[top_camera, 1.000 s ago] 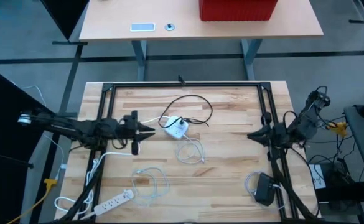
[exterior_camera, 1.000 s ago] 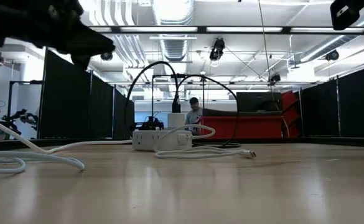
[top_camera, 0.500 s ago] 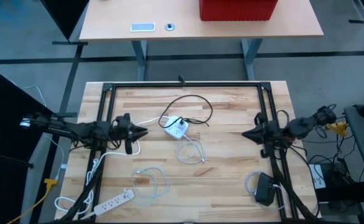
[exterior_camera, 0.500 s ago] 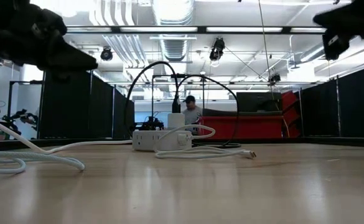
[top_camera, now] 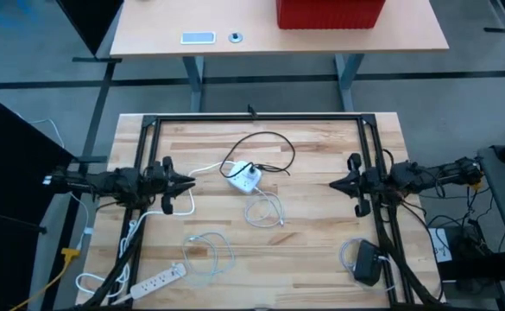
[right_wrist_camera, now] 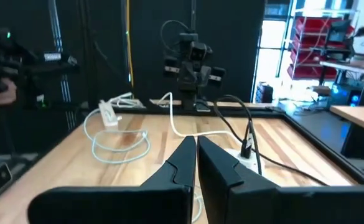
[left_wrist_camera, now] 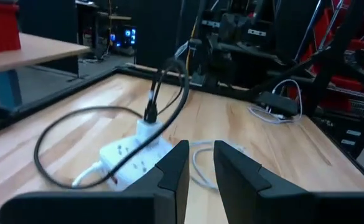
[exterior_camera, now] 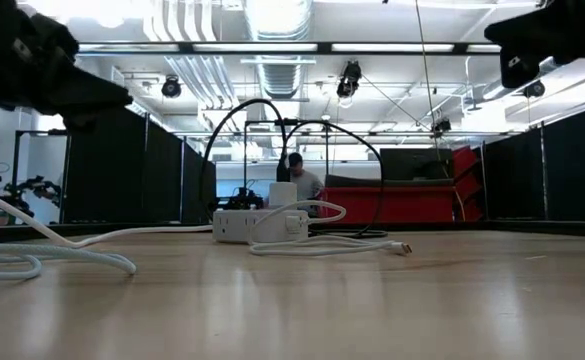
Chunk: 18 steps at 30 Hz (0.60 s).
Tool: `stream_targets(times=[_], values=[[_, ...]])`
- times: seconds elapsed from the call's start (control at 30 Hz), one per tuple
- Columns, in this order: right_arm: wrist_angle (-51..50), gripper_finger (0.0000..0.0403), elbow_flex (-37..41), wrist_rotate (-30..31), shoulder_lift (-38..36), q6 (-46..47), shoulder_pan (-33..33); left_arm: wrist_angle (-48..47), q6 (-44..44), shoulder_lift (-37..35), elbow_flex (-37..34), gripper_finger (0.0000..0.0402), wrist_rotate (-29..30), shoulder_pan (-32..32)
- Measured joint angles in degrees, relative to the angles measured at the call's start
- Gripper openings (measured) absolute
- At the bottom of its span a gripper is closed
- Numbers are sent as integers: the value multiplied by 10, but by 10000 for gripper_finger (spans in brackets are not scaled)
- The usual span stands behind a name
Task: Insert USB
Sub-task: Return to Home Position
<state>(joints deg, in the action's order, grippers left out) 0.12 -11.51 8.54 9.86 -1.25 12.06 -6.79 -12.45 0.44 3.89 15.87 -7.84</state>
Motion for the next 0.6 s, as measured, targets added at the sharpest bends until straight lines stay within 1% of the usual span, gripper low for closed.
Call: stream_targets(times=[0.07,0.17,0.23,0.3,0.33,0.47,0.57,0.6], values=[[3,0,6,-2,0,-15,0,11,4,-4,-3,63,0,-1],[10,0,20,-3,-7,-11,-1,26,17,-1,-10,63,0,-3],[28,0,36,-29,-12,-1,-1,43,26,-3,-15,63,0,-2],[59,0,53,-72,-9,15,-7,55,32,-5,-19,63,1,-2],[69,0,59,-81,-5,23,-14,60,35,-4,-20,63,1,-2],[96,0,76,-80,20,33,-68,65,40,-1,-22,63,1,-2],[103,0,75,-75,17,35,-115,65,30,0,-22,63,0,-2],[89,0,69,-76,8,40,-125,65,23,0,-22,63,-1,-2]])
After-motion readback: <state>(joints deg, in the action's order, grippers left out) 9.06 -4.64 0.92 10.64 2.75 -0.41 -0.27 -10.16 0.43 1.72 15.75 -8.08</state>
